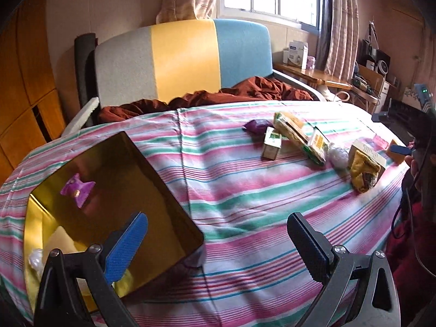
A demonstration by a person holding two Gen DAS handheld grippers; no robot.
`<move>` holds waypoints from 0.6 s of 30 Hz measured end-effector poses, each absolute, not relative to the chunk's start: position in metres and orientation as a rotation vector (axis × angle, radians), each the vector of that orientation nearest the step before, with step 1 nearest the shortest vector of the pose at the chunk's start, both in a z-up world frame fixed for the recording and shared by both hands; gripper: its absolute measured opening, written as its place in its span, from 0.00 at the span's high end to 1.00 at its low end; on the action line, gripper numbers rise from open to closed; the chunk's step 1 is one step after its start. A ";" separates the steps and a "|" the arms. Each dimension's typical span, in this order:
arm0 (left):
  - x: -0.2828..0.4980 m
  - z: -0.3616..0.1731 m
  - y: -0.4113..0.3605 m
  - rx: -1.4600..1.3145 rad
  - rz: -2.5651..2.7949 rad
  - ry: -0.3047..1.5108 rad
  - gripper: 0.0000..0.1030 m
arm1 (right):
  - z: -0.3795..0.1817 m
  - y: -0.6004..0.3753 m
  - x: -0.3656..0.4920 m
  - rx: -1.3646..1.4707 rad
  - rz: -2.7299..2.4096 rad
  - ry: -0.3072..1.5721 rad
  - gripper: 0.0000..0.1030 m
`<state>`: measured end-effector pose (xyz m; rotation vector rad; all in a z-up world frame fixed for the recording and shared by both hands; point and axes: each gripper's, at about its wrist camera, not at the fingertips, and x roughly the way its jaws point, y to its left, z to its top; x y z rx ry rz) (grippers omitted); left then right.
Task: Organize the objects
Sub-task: 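Move both tools away from the tray back toward the remaining items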
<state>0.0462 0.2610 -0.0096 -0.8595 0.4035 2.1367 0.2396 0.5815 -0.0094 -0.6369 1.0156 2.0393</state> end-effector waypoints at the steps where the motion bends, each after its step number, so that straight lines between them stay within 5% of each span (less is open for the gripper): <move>1: 0.048 -0.014 0.269 -0.876 2.115 0.416 0.00 | -0.010 0.581 0.240 -0.632 2.045 1.023 0.00; 18: 0.063 -0.065 0.388 -1.133 1.751 0.371 0.04 | -0.015 0.592 0.264 -0.472 2.064 1.228 0.00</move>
